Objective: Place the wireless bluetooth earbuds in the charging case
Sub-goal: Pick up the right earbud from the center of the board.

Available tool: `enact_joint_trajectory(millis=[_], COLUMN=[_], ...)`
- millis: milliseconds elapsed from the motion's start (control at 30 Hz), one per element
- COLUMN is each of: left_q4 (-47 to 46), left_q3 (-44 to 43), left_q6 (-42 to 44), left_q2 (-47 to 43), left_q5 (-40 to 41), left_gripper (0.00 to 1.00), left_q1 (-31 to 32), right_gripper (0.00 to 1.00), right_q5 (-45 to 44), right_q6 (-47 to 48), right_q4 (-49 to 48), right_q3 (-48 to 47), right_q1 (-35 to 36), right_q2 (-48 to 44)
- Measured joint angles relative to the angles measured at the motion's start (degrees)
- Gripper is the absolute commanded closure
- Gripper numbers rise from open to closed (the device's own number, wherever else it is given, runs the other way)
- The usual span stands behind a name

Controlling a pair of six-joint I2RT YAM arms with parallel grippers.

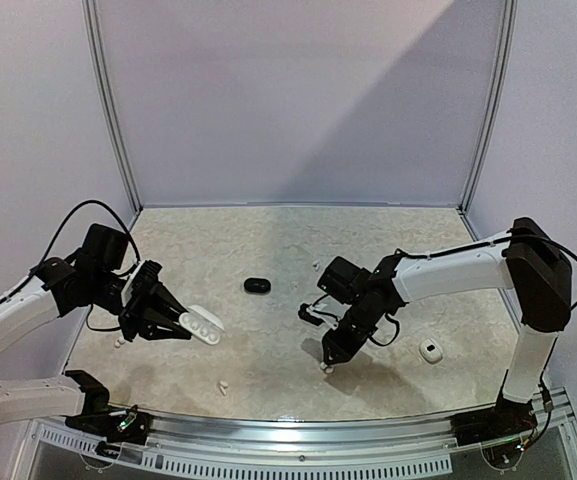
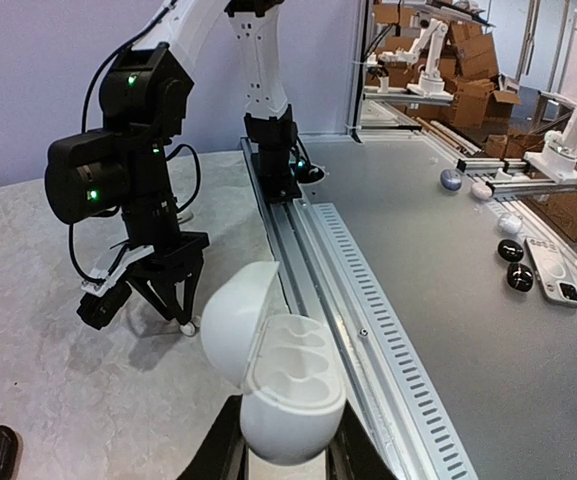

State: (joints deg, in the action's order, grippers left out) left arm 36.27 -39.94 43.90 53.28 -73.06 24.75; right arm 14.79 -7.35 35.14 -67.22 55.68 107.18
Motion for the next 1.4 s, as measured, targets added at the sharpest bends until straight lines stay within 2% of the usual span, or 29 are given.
enact_joint_trajectory(millis=[467, 633, 833, 1000, 1233, 1400], left_q4=[-0.04, -0.04, -0.04, -0.04, -0.07, -0.55], left_q3=[0.02, 0.02, 0.02, 0.02, 0.02, 0.02], left_q6=[-0.02, -0.02, -0.02, -0.02, 0.0, -0.92], left_q2=[0.0, 0.0, 0.0, 0.0, 0.0, -0.02], left_q5=[0.42, 0.42, 0.46, 0.48, 0.83, 1.7], left_gripper=[1.0, 1.0, 1.0, 1.0, 1.0, 1.0], left_q1=[0.0, 0.0, 0.0, 0.02, 0.13, 0.26], right_gripper=[0.75, 0.85, 0.84, 0.87, 1.0, 1.0], right_q5=[2.08, 2.97, 3.48, 3.58, 3.93, 3.85], right_q6=[-1.14, -1.81, -2.64, -2.6, -2.14, -1.29], right_q4=[-0.57, -0.94, -1.31, -1.31, -1.22, -0.74], right_q3=[1.18, 1.55, 1.62, 1.62, 1.6, 0.98], right_q1=[2.8, 2.82, 2.82, 2.82, 2.82, 2.82], right_q2=[0.0, 0.0, 0.0, 0.0, -0.17, -0.87])
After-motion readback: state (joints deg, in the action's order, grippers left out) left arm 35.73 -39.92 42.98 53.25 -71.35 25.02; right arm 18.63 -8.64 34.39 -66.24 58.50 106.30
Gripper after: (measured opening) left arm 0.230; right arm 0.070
